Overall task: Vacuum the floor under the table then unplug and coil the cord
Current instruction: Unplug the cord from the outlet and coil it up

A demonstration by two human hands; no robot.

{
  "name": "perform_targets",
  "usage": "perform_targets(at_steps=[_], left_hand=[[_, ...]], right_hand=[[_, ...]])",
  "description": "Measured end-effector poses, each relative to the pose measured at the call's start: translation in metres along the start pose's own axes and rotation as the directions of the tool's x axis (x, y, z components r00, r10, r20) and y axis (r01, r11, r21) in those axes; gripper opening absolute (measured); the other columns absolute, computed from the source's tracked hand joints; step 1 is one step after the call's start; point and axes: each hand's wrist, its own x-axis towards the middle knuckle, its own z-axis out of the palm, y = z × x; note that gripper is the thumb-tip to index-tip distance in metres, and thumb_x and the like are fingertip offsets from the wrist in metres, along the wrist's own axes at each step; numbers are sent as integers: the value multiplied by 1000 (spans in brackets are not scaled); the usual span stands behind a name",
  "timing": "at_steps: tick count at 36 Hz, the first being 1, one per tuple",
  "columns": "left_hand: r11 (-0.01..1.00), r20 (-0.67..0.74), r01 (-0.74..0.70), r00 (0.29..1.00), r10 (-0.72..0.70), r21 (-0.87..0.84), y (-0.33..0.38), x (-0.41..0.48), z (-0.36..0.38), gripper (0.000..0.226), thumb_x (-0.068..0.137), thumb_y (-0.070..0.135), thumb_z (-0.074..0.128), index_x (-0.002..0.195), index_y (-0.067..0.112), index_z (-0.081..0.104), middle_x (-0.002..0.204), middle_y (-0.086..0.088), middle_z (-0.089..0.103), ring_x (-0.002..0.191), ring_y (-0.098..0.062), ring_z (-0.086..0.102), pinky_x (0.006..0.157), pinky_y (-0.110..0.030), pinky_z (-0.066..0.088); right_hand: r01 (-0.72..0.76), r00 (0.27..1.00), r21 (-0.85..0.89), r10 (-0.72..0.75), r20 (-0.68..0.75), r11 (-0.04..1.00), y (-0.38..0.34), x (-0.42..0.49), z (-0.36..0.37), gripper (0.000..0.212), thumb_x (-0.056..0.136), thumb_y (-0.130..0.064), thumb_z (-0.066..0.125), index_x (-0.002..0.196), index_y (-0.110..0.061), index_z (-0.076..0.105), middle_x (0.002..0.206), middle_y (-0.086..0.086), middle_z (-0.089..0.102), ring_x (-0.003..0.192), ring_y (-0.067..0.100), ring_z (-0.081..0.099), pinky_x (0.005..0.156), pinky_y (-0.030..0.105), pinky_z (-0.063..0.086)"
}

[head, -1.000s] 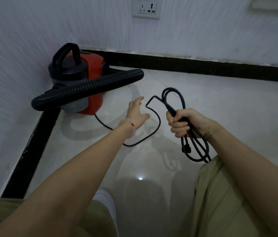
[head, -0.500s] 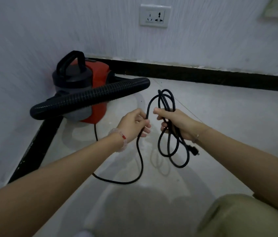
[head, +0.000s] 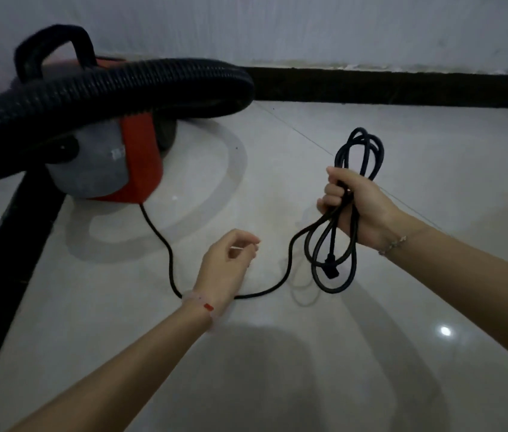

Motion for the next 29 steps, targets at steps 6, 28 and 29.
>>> perform_targets(at_steps=[6, 28, 29], left_hand=[[909, 326, -124, 945, -14, 397, -59, -29, 10, 45, 91, 34, 56, 132, 22, 46, 134, 6, 46, 127, -9, 41, 108, -21, 30], [974, -15, -42, 999, 47, 221, -27, 20, -60, 16, 81, 22, 70, 66, 22, 66, 66, -2, 57, 62, -12, 48, 60, -23, 38], [978, 1, -63, 998, 64, 198, -24, 19, -62, 14, 82, 21, 70, 68, 21, 67, 67, -2, 57, 62, -10, 49, 60, -21, 38]], right_hand=[[-73, 996, 41, 75, -44, 997, -8, -34, -30, 35, 93, -22, 48, 61, -19, 37, 39, -9, 24, 31, 4, 22, 36, 13, 26], [-421, 868, -449, 494, 55, 788, 41, -20, 12, 15, 89, 1, 50, 80, -12, 50, 55, -4, 47, 37, 2, 29, 29, 9, 23], [-440, 860, -403, 506, 70, 803, 46, -20, 17, 13, 89, 0, 50, 83, -12, 50, 58, -3, 49, 37, 2, 29, 29, 9, 23]])
